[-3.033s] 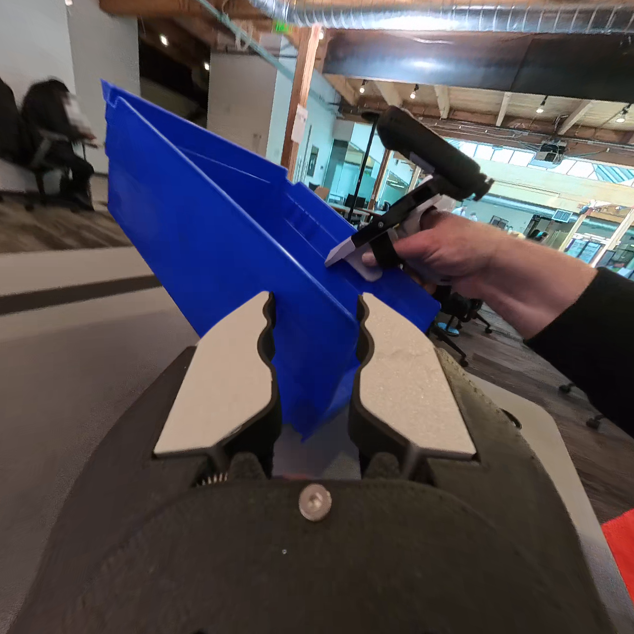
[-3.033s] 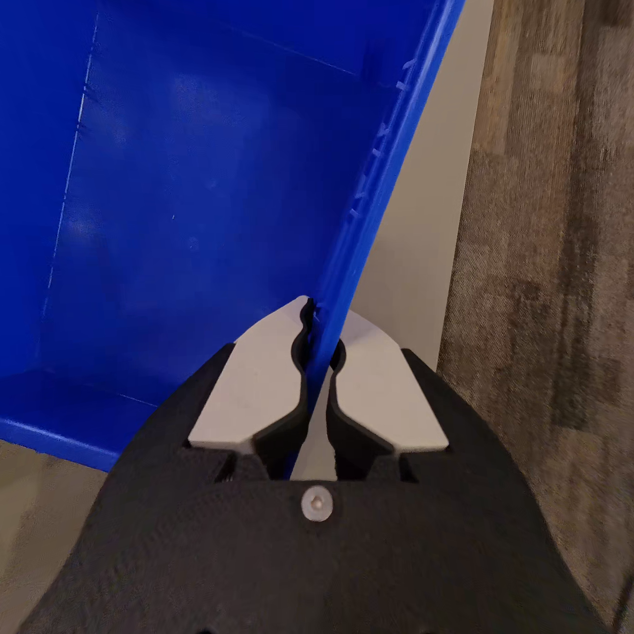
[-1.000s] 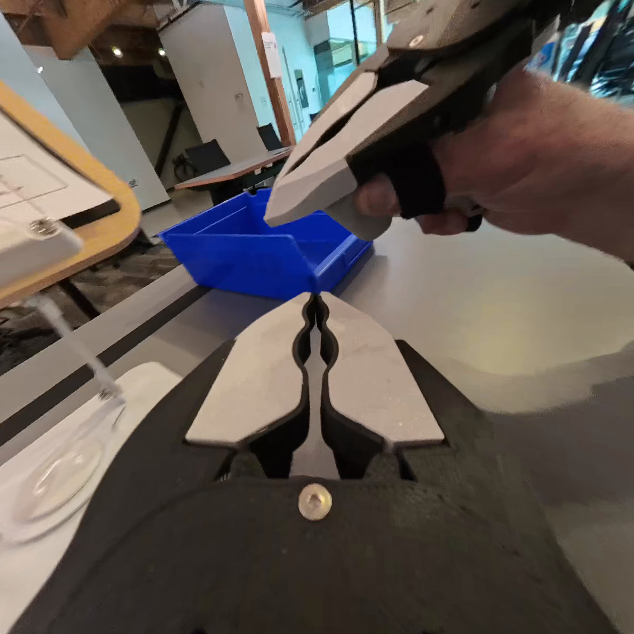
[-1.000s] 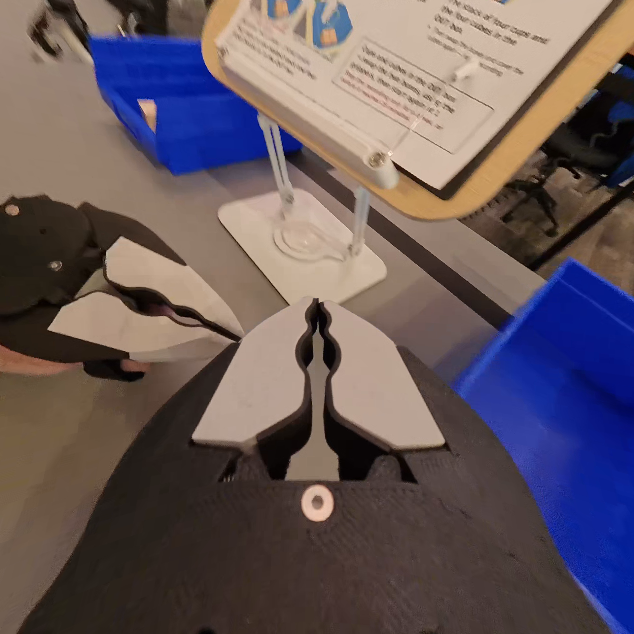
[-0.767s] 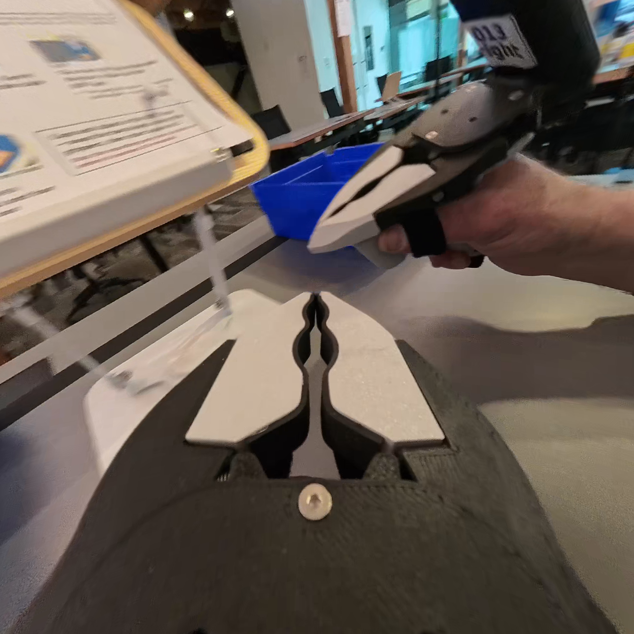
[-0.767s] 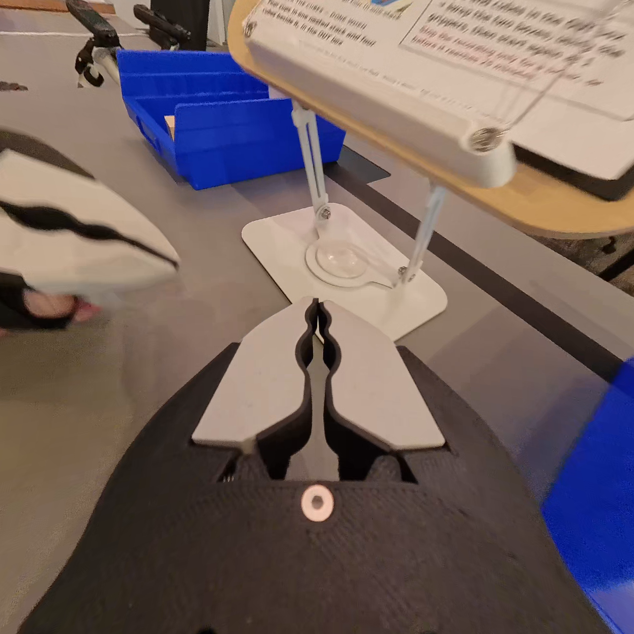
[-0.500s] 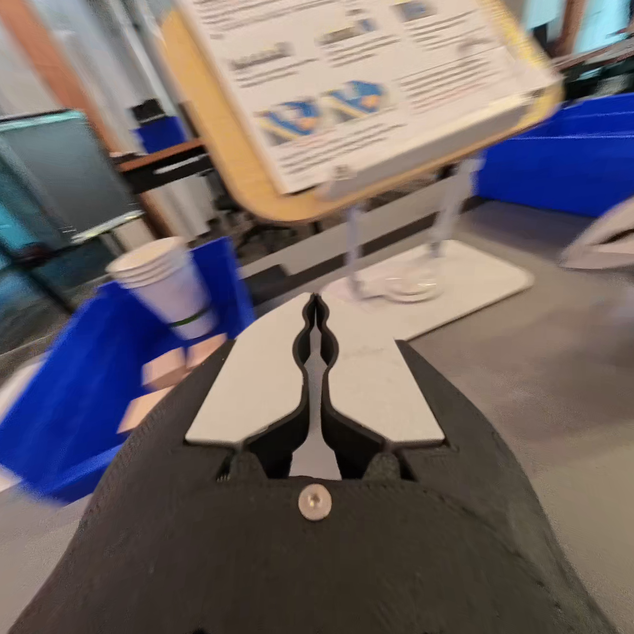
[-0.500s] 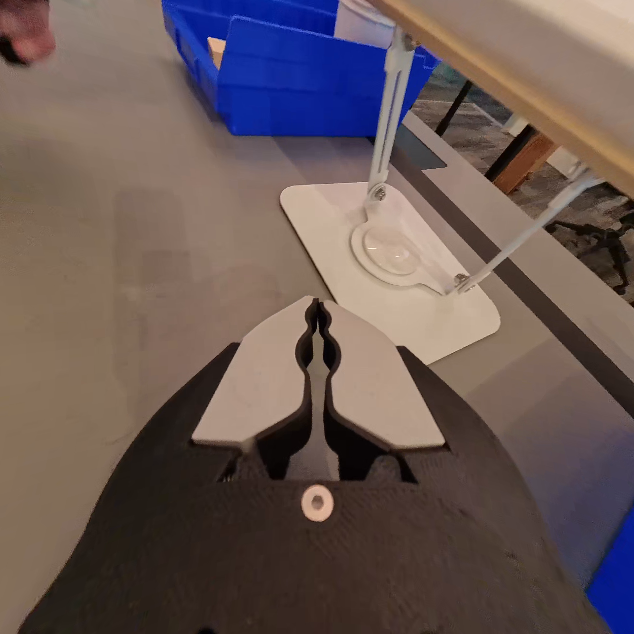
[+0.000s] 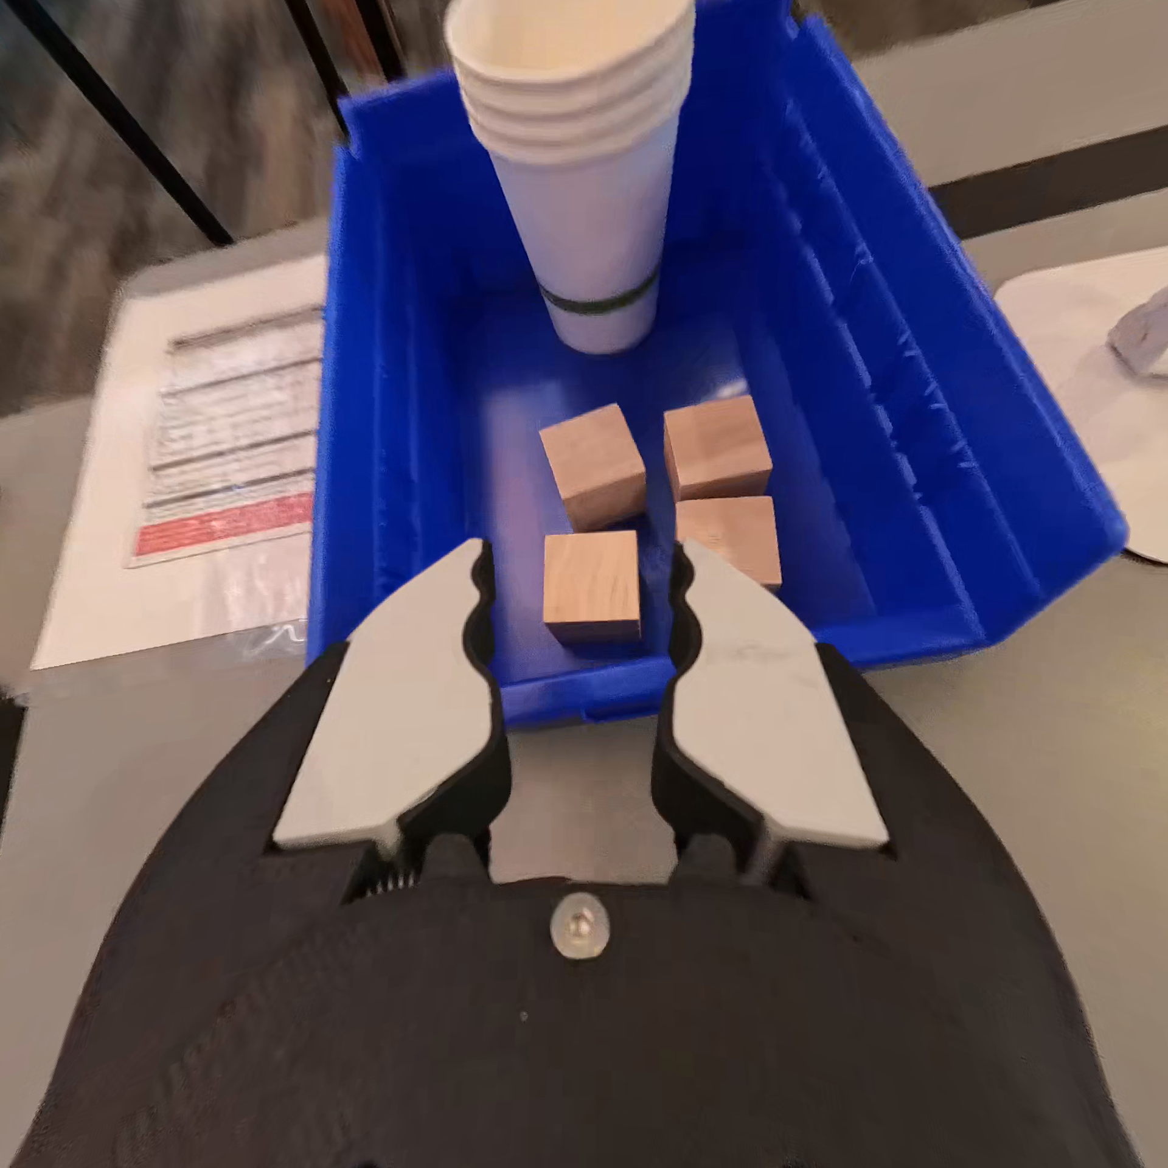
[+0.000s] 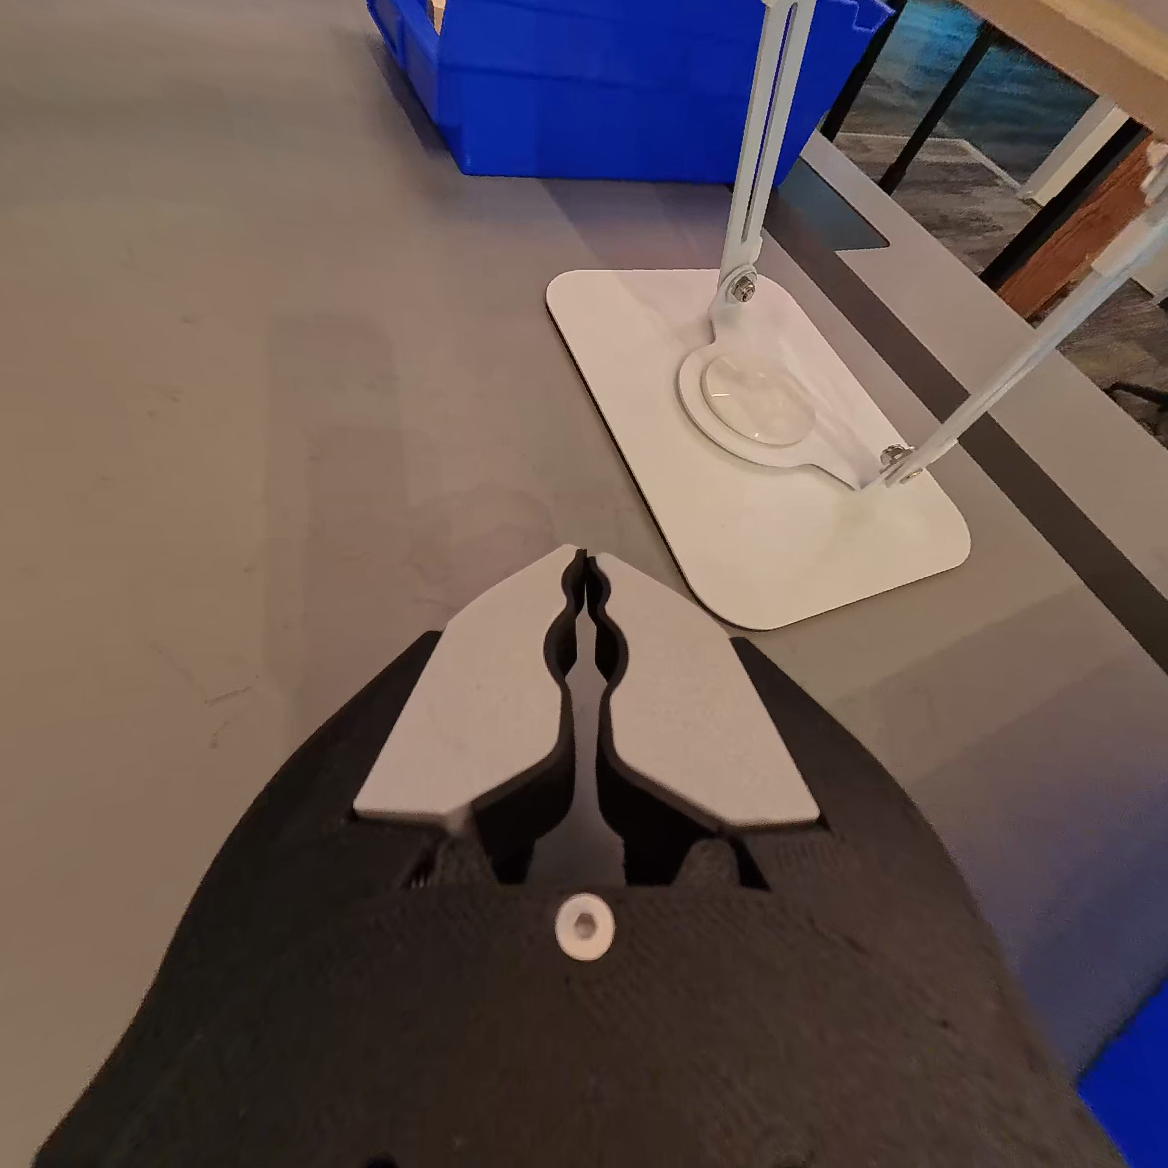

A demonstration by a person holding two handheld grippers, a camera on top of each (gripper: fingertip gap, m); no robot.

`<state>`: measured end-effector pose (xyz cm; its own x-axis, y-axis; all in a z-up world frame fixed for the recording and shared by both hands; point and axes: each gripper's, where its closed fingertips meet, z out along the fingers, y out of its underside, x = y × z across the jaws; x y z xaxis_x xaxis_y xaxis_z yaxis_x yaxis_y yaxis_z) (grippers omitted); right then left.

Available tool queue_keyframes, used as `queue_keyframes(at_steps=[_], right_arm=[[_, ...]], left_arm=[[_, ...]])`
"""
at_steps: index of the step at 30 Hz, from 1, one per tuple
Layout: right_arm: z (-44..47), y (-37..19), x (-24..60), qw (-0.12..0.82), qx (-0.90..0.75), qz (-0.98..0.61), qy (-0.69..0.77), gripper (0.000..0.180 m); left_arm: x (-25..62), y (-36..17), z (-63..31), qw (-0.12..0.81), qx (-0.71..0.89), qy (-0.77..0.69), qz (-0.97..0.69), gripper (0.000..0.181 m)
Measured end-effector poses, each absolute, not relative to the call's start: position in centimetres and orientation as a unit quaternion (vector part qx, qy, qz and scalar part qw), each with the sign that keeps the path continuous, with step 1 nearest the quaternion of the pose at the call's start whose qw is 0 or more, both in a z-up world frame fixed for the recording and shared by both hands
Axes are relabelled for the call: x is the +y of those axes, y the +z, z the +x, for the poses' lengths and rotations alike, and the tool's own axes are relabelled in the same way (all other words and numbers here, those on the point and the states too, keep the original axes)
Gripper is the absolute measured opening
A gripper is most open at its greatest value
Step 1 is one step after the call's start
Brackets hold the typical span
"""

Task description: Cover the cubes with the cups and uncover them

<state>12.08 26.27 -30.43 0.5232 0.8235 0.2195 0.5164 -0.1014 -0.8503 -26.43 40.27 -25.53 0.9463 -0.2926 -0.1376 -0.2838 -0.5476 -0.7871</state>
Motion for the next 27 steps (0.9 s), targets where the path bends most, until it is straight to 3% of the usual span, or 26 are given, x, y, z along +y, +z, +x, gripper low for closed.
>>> queue_keyframes(at_steps=[11,14,22,27], right_arm=[[12.2,-31.0,25.2,0.466,-0.478,-0.723,0.178,0.0],[12.4,-31.0,25.1,0.463,-0.479,-0.724,0.18,0.0],[12.7,-31.1,24.9,0.46,-0.481,-0.723,0.184,0.0],[12.7,-31.2,24.8,0.457,-0.483,-0.724,0.184,0.0]], left_arm=[[41.1,-31.0,-25.9,0.241,0.197,-0.024,-0.95,0.058],[41.6,-30.7,-26.6,0.239,0.194,-0.002,-0.952,0.055],[41.5,-32.1,-27.3,0.17,0.191,0.014,-0.967,0.067],[41.5,-32.8,-26.5,0.128,0.198,-0.017,-0.972,0.048]])
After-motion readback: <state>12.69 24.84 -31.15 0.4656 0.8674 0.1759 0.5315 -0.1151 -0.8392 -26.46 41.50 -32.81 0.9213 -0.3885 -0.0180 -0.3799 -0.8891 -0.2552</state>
